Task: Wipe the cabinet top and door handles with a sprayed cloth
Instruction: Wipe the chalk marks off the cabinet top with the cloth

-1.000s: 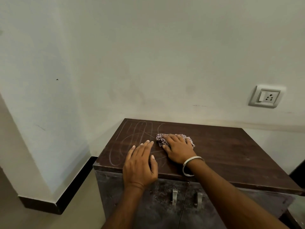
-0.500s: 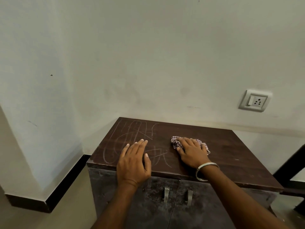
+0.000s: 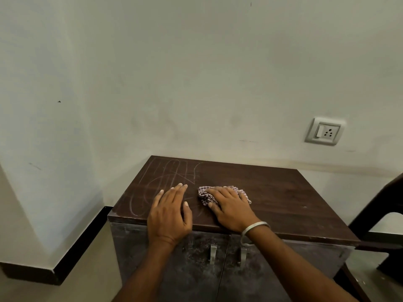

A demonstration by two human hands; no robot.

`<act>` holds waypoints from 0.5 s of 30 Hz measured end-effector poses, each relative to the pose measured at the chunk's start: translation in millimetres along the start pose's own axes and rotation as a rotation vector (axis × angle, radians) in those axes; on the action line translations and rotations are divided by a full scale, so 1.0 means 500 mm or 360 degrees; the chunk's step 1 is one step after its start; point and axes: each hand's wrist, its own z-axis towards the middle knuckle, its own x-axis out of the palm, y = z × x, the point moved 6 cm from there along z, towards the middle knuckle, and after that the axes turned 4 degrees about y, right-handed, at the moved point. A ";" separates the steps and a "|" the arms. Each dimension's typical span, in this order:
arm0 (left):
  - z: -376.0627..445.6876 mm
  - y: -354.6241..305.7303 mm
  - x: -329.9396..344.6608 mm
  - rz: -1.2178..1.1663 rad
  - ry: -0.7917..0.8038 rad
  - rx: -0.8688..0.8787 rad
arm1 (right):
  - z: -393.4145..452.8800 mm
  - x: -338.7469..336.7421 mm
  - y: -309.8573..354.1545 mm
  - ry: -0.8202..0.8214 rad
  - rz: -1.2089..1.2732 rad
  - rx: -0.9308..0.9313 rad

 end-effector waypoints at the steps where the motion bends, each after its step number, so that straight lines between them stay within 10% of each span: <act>1: 0.000 0.000 0.000 -0.0006 -0.0003 0.0001 | -0.009 -0.005 -0.021 0.0000 -0.0014 0.0038; 15: 0.000 -0.003 -0.002 0.0034 0.0008 0.0019 | -0.035 0.004 0.020 -0.0011 0.0049 0.0110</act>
